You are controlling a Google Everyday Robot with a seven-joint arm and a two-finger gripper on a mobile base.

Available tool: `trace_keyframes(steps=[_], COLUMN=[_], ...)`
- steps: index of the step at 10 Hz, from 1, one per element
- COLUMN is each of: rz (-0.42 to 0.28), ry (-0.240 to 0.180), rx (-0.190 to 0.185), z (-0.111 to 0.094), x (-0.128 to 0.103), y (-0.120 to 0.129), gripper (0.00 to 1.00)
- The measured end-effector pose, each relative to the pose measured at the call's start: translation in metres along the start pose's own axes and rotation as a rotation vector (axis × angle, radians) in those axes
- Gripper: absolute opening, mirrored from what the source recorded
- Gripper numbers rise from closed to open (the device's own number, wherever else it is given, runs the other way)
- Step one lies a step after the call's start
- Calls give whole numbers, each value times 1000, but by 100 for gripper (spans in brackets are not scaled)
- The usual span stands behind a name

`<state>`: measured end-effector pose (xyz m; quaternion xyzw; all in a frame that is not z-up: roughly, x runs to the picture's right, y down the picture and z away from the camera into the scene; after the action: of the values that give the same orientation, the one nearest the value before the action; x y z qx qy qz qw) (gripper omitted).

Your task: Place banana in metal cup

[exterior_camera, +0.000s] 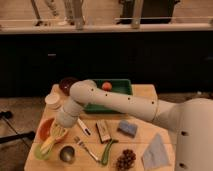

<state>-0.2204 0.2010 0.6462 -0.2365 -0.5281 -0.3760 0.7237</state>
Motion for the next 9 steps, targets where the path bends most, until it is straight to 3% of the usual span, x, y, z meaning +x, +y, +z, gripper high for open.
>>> trace_keyframes(steps=[5, 9], rz=[70, 112], ry=[9, 12], rx=[49, 82], z=[-3, -5], x=[-19, -19], y=[41, 60], gripper=[0, 0])
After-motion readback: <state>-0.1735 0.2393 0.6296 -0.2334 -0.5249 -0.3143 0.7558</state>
